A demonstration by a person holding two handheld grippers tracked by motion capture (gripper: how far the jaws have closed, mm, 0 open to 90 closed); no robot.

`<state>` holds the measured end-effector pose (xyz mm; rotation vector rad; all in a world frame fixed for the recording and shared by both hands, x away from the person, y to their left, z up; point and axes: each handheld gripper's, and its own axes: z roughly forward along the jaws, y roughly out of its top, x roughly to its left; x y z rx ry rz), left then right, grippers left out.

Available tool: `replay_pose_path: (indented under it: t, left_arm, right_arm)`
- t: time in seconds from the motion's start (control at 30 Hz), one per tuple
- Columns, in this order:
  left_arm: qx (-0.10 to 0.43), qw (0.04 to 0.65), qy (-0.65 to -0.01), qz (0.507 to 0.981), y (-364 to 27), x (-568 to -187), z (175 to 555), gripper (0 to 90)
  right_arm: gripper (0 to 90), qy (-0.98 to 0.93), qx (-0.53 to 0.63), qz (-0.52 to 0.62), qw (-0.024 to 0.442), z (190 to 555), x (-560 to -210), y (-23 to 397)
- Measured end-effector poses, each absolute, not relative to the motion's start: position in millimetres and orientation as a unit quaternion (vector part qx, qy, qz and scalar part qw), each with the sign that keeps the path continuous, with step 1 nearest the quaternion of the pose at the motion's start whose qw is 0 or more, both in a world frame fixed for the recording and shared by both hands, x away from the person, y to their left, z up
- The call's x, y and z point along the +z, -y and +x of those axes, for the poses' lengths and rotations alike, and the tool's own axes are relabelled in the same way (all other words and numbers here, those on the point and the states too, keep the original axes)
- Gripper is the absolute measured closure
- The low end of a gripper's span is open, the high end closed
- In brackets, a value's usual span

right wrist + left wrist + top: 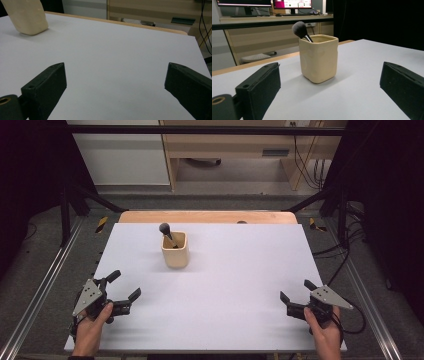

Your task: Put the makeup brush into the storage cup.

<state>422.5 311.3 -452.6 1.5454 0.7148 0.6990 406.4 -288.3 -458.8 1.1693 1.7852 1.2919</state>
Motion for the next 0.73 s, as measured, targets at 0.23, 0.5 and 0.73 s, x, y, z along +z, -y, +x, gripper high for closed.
replay_pose_path:
  t: [0.23, 0.5, 0.73]
  left_arm:
    - [0.296, 0.611, -0.308, 0.667, -307, -456, 422, 2.9]
    - [0.29, 0.618, -0.311, 0.661, -304, -461, 422, 2.9]
    - [0.292, 0.616, -0.311, 0.662, -303, -462, 421, 2.9]
  right_arm:
    - [4.2, -0.674, 0.499, 0.438, 0.324, 406, -462, 287]
    - [4.0, -0.663, 0.513, 0.436, 0.328, 410, -469, 280]
    - [3.9, -0.662, 0.515, 0.434, 0.329, 412, -473, 277]
